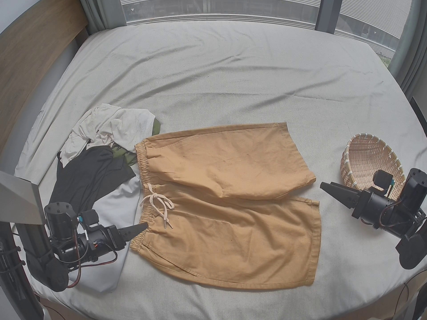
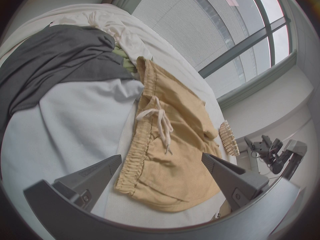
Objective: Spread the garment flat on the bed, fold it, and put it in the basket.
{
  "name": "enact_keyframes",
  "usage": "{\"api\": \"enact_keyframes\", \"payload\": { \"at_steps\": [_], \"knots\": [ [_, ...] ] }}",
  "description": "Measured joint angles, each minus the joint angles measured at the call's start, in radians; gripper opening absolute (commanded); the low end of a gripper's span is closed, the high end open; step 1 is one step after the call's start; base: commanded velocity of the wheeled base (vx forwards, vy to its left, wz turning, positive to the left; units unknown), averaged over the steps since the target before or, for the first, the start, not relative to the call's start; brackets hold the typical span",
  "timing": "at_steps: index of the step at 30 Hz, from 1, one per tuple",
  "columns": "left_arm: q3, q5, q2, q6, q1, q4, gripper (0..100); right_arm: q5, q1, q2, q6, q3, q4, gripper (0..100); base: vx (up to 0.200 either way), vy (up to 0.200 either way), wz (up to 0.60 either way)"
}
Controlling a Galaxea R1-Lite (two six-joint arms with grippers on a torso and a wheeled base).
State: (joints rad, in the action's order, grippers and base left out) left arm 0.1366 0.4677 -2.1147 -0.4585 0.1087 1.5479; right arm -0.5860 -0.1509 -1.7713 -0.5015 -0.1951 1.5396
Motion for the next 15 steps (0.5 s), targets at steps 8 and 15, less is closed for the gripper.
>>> {"api": "enact_keyframes", "payload": {
  "at_steps": [8, 15],
  "knots": [
    [-0.009, 0.0, -0.05, 0.01, -0.015, 0.001, 100, 0.0, 0.004, -0.003, -0.002, -0.002, 0.0, 100, 0.0, 0.0, 0.0],
    [-0.01, 0.0, -0.093, 0.011, -0.009, 0.001, 100, 0.0, 0.004, -0.005, -0.002, -0.003, 0.0, 100, 0.0, 0.0, 0.0]
  ]
}}
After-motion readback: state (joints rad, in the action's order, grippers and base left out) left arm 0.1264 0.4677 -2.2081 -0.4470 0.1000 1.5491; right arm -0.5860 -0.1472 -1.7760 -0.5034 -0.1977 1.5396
